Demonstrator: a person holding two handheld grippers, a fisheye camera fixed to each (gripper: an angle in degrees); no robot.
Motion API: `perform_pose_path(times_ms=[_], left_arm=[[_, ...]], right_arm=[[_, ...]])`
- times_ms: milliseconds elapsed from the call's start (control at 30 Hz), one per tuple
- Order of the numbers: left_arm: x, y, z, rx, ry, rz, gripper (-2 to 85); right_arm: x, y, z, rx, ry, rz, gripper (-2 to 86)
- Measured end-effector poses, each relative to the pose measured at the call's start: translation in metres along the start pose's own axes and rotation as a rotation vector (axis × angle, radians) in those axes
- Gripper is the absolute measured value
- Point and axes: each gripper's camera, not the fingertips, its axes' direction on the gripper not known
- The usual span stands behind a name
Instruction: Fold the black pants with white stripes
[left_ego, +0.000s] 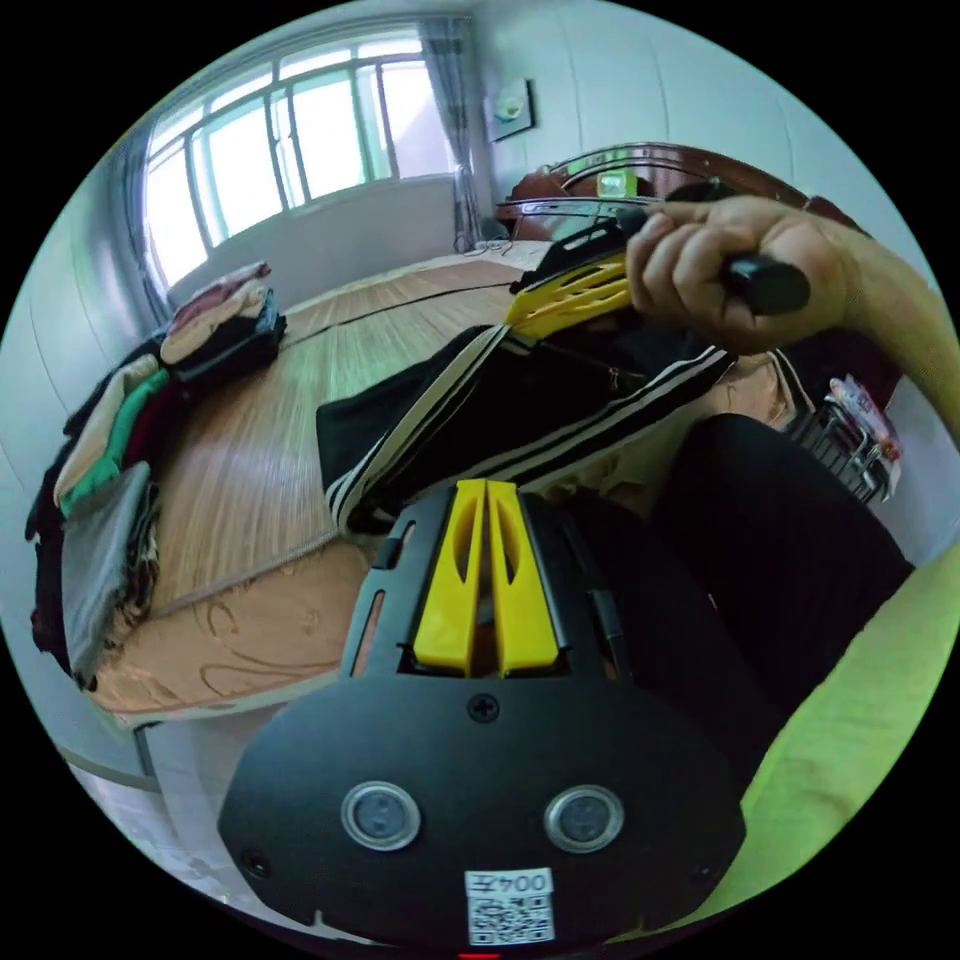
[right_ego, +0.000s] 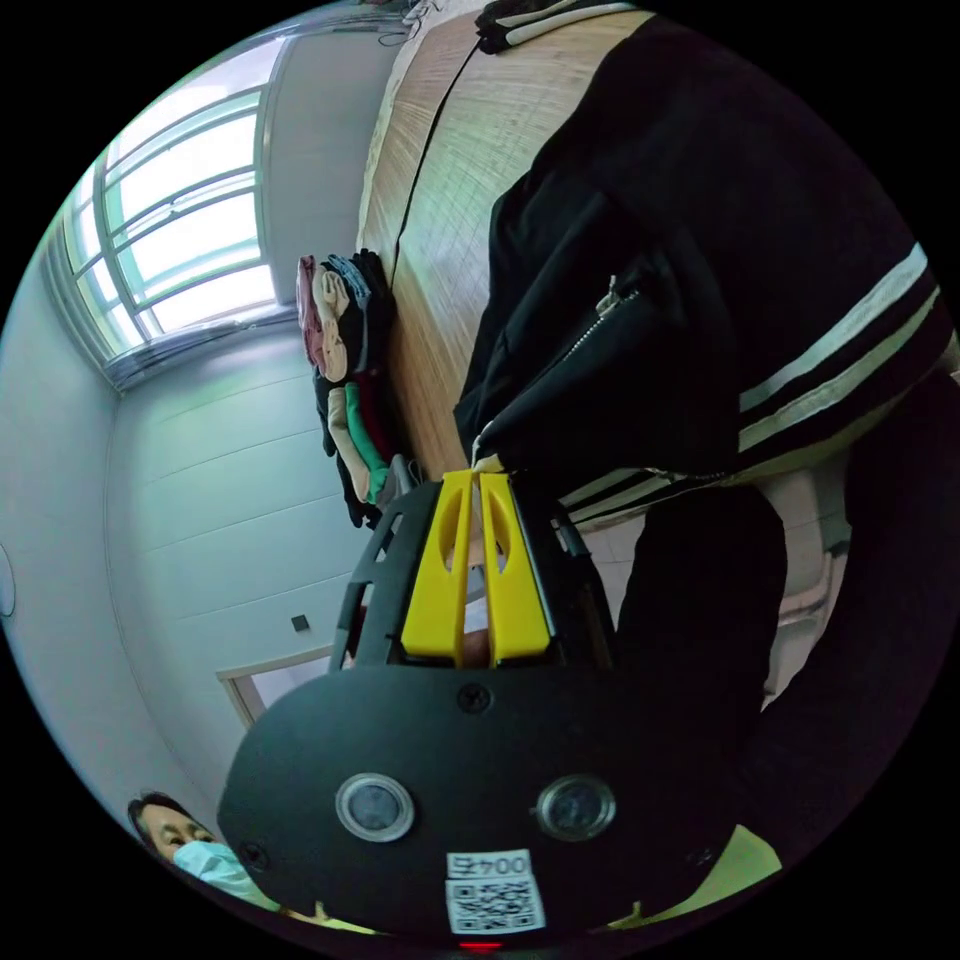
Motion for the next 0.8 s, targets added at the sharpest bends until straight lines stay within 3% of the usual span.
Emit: perform_pose_path(times_ms=[167,333,633,800], left_arm=[[0.023,-0.015,0.060,-0.082,-0.291,0.061,0.3],[0.013,0.008,0.108,-0.276,-0.513,0.085,0.5],[0.032,0.079,0.148,-0.242,-0.585,0.276,0.9],[0.018,0.084,0.163,-0.260,-0.548,0.235,0.8]], right_arm=[[-0.001,0.000,-0.009,0.010,0.006,-0.023,-0.5],[0.009,-0.005,-0.013,-0.012,0.062,-0.048,-0.3],[0.046,-0.011,-0.021,-0.116,0.074,-0.121,4.7],[0.063,-0.017,-0.074,-0.078,-0.003,-0.252,7.1]])
